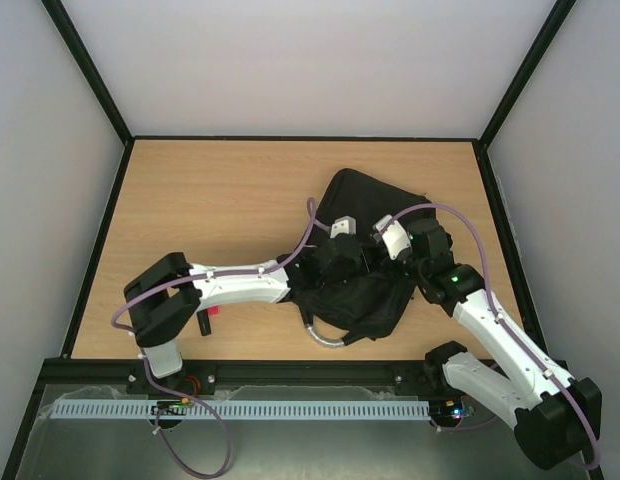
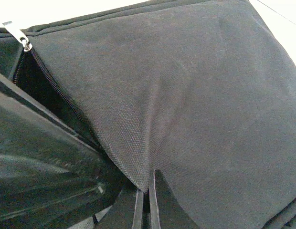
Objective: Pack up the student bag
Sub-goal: Place the stationery in the student bag.
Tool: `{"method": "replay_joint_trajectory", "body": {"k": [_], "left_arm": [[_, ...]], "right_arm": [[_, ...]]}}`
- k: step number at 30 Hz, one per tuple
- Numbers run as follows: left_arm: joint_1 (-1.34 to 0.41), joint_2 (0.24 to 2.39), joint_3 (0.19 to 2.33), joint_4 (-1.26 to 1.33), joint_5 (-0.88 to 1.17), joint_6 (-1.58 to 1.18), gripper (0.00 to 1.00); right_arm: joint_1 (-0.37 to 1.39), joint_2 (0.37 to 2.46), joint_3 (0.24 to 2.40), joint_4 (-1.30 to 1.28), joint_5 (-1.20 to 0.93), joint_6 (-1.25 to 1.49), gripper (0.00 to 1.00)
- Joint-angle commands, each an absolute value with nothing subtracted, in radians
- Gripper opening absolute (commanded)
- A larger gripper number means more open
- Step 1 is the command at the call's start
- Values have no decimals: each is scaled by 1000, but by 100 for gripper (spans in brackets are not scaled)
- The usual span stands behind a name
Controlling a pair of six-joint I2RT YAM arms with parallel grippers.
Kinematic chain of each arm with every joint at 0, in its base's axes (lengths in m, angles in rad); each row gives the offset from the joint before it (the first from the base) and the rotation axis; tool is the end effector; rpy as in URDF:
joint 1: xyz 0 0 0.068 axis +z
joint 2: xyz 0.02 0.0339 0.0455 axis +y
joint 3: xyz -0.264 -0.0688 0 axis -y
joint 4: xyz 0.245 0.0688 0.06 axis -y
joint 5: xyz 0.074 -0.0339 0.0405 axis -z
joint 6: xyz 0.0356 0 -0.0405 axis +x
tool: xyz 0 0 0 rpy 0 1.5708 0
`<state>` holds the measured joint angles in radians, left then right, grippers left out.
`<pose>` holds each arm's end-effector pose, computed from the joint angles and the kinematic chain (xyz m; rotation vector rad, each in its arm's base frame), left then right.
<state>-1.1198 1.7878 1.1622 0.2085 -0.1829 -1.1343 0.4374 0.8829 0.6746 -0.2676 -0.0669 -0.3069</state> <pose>0.1846 -0.3664 0.2323 -0.1481 2.2121 -1.2134 0.1818 0.0877 0.2753 -0.7838 1.8930 0.1498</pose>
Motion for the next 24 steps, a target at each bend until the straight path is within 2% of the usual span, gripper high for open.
{"method": "replay_joint_trajectory", "body": {"k": [1,5,8,11,14,20,22,24], "left_arm": [[-1147,1711,1152,158,-193,-1141,14],[-1161,1635,1102,91,-232,-1103,19],[-1161,1575,1073,-14,-275,-1028,31],[-1160,1519,1053,-171,-387,-962,38],[-1160,1422,986,-300,-518,-960,40],[-1107,1199,771,-432,-604,-1033,70],[-1045,1137,718,-463,-557,-1035,77],[-965,1093,676,-492,-488,-1023,79]], "right_arm": [[450,864,675,-230,-106,-306,1],[449,862,675,-230,-109,-306,1],[449,861,675,-230,-109,-308,1],[449,858,673,-230,-112,-309,1],[449,860,673,-230,-112,-310,1],[449,859,673,-231,-118,-312,1],[449,861,673,-231,-120,-312,1],[449,863,675,-233,-127,-313,1]]}}
